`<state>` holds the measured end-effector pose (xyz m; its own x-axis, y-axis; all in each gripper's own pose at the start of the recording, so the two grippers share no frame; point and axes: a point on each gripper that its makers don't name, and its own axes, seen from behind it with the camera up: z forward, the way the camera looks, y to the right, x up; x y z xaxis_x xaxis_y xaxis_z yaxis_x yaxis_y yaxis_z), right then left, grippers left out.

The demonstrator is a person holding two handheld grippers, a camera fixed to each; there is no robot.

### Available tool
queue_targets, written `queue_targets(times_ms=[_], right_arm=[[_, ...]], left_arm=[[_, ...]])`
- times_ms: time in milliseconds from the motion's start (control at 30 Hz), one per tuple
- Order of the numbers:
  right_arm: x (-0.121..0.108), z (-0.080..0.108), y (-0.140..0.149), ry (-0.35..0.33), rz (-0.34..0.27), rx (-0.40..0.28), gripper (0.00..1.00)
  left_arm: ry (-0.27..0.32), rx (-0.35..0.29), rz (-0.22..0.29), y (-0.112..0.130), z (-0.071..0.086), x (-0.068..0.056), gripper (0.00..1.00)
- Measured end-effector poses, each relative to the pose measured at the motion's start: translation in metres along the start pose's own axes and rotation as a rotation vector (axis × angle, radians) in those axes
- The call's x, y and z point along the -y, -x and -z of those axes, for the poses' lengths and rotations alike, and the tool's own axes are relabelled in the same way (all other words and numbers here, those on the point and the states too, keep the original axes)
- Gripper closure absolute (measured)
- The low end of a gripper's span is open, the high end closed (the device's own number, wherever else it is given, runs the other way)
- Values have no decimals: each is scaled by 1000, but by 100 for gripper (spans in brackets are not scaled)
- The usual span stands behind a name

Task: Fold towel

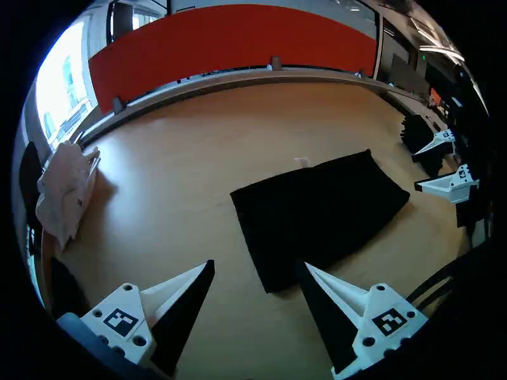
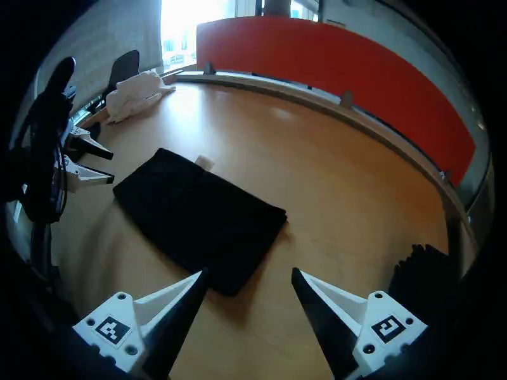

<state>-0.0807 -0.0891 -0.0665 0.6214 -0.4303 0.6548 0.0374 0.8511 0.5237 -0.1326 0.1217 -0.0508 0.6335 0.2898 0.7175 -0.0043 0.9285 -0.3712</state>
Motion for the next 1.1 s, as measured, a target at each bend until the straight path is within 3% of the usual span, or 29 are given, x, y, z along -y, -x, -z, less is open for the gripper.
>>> queue_targets(times_ms=[1100], right_arm=[[8,-9,0,-96,133,22,0]], left_arm=[[-83,-4,151,41,47,10,6]])
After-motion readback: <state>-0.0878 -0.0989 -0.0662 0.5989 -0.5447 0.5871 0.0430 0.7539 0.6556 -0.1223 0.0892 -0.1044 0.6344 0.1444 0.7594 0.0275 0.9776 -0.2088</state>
